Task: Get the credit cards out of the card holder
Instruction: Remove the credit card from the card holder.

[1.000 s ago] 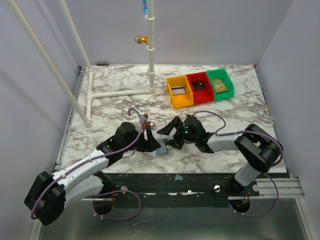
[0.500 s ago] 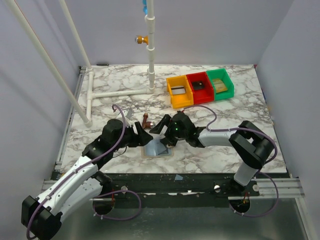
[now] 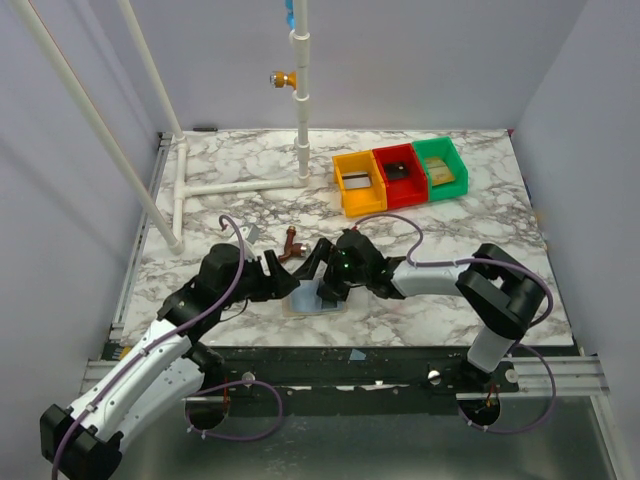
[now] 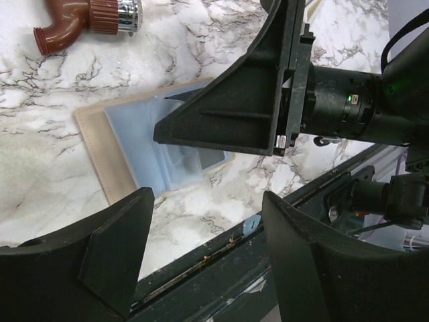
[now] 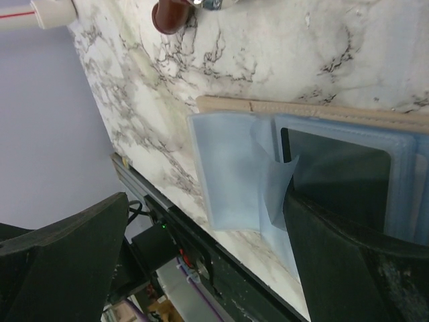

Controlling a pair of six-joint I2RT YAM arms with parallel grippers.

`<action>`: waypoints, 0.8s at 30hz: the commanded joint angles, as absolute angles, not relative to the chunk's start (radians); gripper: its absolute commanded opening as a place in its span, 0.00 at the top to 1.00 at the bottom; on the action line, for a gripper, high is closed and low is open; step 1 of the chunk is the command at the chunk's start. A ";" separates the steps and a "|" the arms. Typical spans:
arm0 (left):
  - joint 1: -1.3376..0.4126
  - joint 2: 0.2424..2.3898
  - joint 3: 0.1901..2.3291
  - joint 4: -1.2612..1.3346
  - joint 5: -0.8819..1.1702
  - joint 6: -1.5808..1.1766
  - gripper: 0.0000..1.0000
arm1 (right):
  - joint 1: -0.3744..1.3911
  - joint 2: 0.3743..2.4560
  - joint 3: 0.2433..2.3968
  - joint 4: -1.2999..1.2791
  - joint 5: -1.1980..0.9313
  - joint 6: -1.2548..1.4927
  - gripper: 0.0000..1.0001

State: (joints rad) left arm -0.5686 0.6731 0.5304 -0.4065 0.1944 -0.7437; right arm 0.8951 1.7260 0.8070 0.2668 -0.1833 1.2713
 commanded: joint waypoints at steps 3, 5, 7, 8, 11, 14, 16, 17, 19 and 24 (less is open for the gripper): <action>-0.561 0.619 0.525 -0.444 0.200 -0.730 0.33 | 0.916 1.774 0.816 0.285 -0.244 1.285 0.00; -0.561 0.614 0.526 -0.457 0.206 -0.727 0.33 | 0.919 1.794 0.833 0.309 -0.257 1.293 0.00; -0.561 0.606 0.523 -0.470 0.206 -0.721 0.33 | 0.928 1.805 0.852 0.317 -0.257 1.296 0.00; -0.561 0.599 0.518 -0.472 0.207 -0.718 0.33 | 0.930 1.807 0.857 0.322 -0.253 1.295 0.00; -0.561 0.590 0.508 -0.480 0.219 -0.715 0.33 | 0.936 1.824 0.890 0.312 -0.252 1.291 0.00; -0.561 0.579 0.491 -0.474 0.233 -0.716 0.34 | 0.936 1.851 0.911 0.324 -0.254 1.298 0.00; -0.561 0.571 0.486 -0.479 0.235 -0.715 0.34 | 0.939 1.869 0.924 0.329 -0.256 1.302 0.00; -0.561 0.567 0.485 -0.481 0.235 -0.715 0.34 | 0.940 1.872 0.928 0.333 -0.255 1.302 0.00; -0.561 0.564 0.485 -0.485 0.240 -0.712 0.34 | 0.942 1.879 0.950 0.313 -0.244 1.290 0.00; -0.561 0.578 0.487 -0.492 0.243 -0.701 0.34 | 0.950 1.846 0.999 0.252 -0.204 1.259 0.00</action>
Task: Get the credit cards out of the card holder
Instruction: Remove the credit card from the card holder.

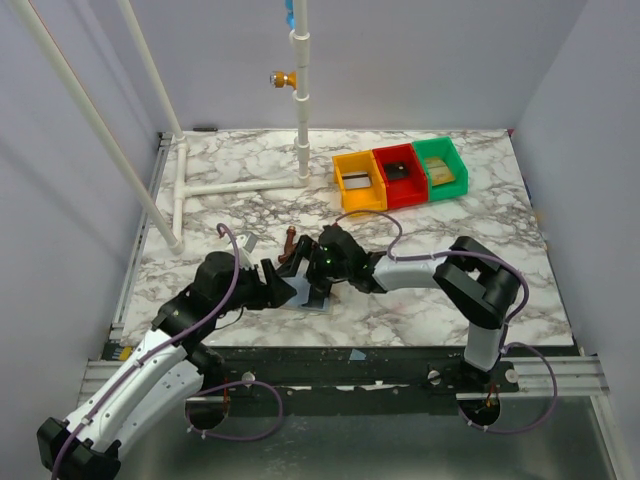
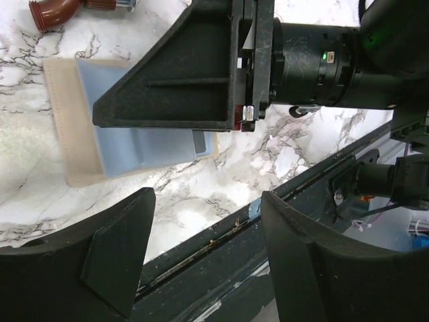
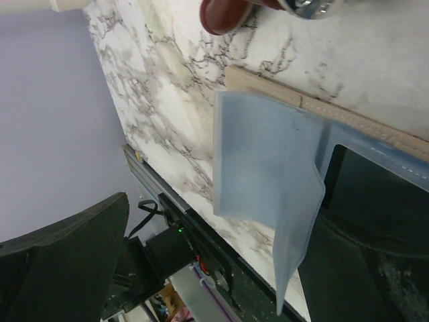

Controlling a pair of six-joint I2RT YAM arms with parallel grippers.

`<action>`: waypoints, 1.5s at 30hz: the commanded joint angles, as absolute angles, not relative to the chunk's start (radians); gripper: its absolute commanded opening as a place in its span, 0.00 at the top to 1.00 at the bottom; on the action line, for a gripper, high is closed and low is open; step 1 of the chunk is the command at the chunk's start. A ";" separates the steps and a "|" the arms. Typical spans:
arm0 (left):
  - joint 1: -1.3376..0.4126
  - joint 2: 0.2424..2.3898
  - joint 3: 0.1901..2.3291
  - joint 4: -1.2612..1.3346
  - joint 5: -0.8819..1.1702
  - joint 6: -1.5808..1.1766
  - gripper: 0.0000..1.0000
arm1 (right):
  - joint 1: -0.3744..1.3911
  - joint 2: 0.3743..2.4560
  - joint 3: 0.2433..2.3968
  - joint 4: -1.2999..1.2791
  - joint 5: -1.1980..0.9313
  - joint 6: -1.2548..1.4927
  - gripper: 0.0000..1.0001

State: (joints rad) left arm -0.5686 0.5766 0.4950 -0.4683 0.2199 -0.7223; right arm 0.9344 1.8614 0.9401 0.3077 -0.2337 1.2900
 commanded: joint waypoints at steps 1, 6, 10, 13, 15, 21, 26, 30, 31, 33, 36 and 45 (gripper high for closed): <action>-0.562 0.576 0.488 -0.494 0.241 -0.701 0.34 | 0.951 1.839 1.015 0.226 -0.192 1.243 0.00; -0.561 0.586 0.489 -0.483 0.242 -0.703 0.34 | 0.951 1.873 1.040 0.209 -0.198 1.233 0.00; -0.563 0.602 0.476 -0.463 0.244 -0.709 0.34 | 0.954 1.950 1.067 0.231 -0.215 1.235 0.00; -0.562 0.622 0.458 -0.432 0.249 -0.718 0.34 | 0.954 1.998 1.097 0.238 -0.218 1.231 0.00; -0.562 0.638 0.446 -0.405 0.249 -0.726 0.34 | 0.954 2.012 1.107 0.234 -0.200 1.225 0.00; -0.563 0.713 0.420 -0.298 0.249 -0.752 0.35 | 0.946 1.956 1.052 0.253 -0.175 1.239 0.00; -0.562 0.783 0.388 -0.168 0.237 -0.760 0.37 | 0.929 1.807 0.949 0.270 -0.127 1.264 0.00; -0.563 0.874 0.372 -0.074 0.252 -0.760 0.41 | 0.917 1.702 0.888 0.275 -0.087 1.273 0.00; -0.563 0.900 0.366 -0.040 0.259 -0.760 0.41 | 0.914 1.685 0.880 0.273 -0.083 1.273 0.00; -0.564 0.947 0.362 0.006 0.273 -0.764 0.46 | 0.910 1.665 0.872 0.245 -0.073 1.273 0.00; -0.563 1.009 0.374 0.041 0.259 -0.756 0.47 | 0.910 1.638 0.841 0.190 -0.041 1.292 0.00; -0.562 1.142 0.405 0.028 0.188 -0.743 0.56 | 0.905 1.535 0.751 0.070 0.044 1.220 0.06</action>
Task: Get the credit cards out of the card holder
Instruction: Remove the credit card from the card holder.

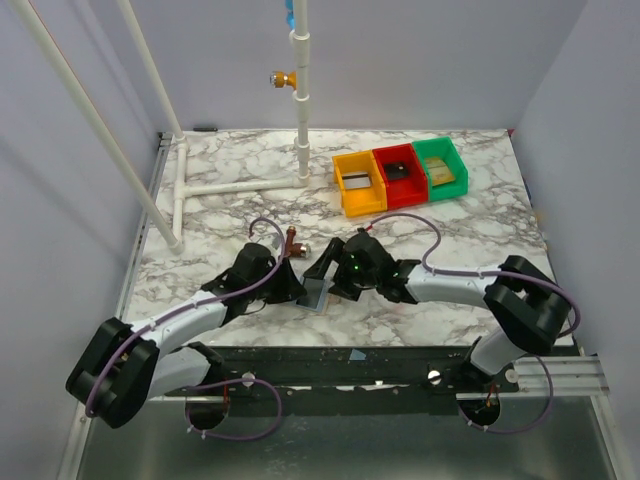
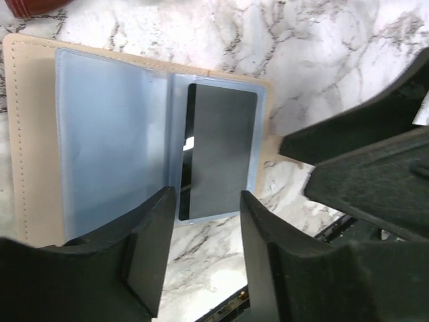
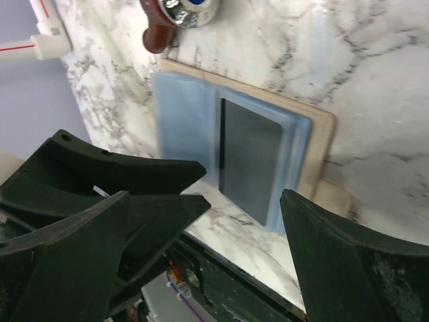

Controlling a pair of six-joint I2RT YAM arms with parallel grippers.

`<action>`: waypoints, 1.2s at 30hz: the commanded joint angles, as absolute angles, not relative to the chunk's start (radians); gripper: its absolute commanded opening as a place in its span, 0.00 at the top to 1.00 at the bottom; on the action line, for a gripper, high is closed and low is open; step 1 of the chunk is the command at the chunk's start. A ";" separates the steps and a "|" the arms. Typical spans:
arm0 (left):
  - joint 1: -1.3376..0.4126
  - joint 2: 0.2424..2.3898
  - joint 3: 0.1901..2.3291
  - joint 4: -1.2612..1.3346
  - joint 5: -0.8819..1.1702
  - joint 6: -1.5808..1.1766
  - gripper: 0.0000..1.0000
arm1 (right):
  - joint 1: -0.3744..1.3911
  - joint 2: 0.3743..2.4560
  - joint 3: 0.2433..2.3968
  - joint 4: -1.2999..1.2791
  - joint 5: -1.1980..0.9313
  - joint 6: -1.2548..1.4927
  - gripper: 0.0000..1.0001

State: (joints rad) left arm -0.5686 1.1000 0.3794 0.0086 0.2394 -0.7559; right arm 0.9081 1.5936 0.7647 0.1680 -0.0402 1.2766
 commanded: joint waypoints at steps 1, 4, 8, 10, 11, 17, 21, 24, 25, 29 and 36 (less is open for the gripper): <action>-0.563 1.157 0.413 0.016 0.175 -0.741 0.58 | 0.905 1.519 0.751 0.045 0.056 1.211 0.06; -0.564 1.213 0.429 0.015 0.172 -0.750 0.66 | 0.905 1.469 0.744 0.003 0.105 1.192 0.06; -0.601 1.263 0.431 0.061 0.186 -0.785 0.71 | 0.905 1.422 0.748 -0.061 0.141 1.160 0.06; -0.634 1.286 0.445 0.069 0.181 -0.803 0.72 | 0.905 1.413 0.756 -0.088 0.154 1.141 0.06; -0.650 1.295 0.448 0.074 0.181 -0.819 0.73 | 0.905 1.410 0.760 -0.101 0.161 1.131 0.06; -0.752 1.332 0.463 0.102 0.176 -0.917 0.78 | 0.905 1.375 0.767 -0.183 0.209 1.088 0.08; -0.755 1.326 0.442 0.104 0.156 -0.974 0.81 | 0.907 1.364 0.786 -0.237 0.212 1.019 0.15; -0.752 1.307 0.434 0.101 0.148 -0.995 0.81 | 0.939 1.376 0.817 -0.269 0.235 0.968 0.19; -0.749 1.296 0.432 0.103 0.149 -1.002 0.81 | 0.951 1.384 0.832 -0.278 0.244 0.955 0.20; -0.727 1.256 0.418 0.107 0.155 -1.029 0.79 | 0.971 1.452 0.878 -0.300 0.257 0.891 0.26; -0.684 1.248 0.401 0.097 0.172 -1.035 0.79 | 0.986 1.552 0.914 -0.267 0.248 0.767 0.43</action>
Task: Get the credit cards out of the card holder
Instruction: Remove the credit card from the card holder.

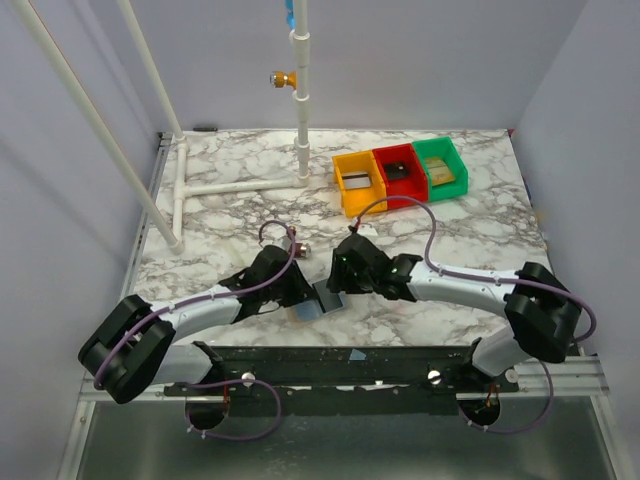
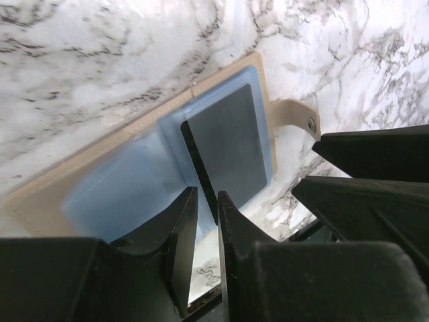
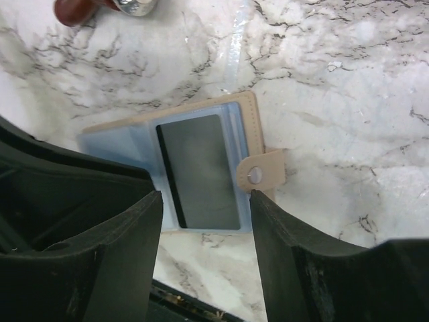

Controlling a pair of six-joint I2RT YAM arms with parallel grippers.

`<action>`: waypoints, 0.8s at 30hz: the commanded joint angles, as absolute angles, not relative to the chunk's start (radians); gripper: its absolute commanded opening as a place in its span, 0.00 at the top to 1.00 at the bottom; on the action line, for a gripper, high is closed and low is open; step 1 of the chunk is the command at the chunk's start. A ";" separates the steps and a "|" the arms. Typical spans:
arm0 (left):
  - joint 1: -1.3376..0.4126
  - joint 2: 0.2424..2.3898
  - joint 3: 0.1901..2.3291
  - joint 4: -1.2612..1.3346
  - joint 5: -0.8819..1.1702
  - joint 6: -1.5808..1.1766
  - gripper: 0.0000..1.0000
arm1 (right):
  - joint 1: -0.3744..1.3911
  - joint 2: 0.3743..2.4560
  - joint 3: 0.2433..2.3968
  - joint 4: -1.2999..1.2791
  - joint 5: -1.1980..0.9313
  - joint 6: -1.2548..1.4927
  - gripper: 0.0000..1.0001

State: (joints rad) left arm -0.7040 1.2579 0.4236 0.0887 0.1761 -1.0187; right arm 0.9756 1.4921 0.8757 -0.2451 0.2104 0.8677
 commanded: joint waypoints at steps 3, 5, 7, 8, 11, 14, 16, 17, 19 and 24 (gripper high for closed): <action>-0.680 1.243 0.386 0.102 0.170 -1.045 0.79 | 0.993 1.591 0.942 -0.261 0.244 0.728 0.44; -0.677 1.238 0.379 0.102 0.170 -1.045 0.79 | 1.008 1.608 0.968 -0.276 0.269 0.713 0.46; -0.672 1.240 0.372 0.117 0.183 -1.045 0.79 | 1.028 1.629 0.997 -0.306 0.303 0.706 0.46; -0.668 1.246 0.372 0.120 0.192 -1.045 0.79 | 1.040 1.636 1.010 -0.326 0.322 0.709 0.47; -0.663 1.253 0.364 0.134 0.199 -1.045 0.79 | 1.079 1.619 1.028 -0.344 0.358 0.714 0.47; -0.656 1.247 0.356 0.135 0.198 -1.042 0.79 | 1.101 1.607 1.034 -0.364 0.362 0.734 0.47; -0.650 1.243 0.353 0.131 0.198 -1.037 0.79 | 1.107 1.617 1.030 -0.373 0.359 0.746 0.47; -0.648 1.242 0.353 0.130 0.198 -1.033 0.79 | 1.107 1.625 1.027 -0.374 0.359 0.751 0.47; -0.641 1.244 0.355 0.126 0.201 -1.027 0.80 | 1.106 1.648 1.019 -0.373 0.373 0.770 0.47; -0.637 1.248 0.356 0.129 0.210 -1.019 0.80 | 1.103 1.709 1.051 -0.383 0.426 0.745 0.48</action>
State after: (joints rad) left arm -0.6445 1.2564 0.3676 0.1184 0.1940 -1.0386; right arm 1.1046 1.6581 1.0183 -0.3454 0.3447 0.7475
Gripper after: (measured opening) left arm 0.206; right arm 0.528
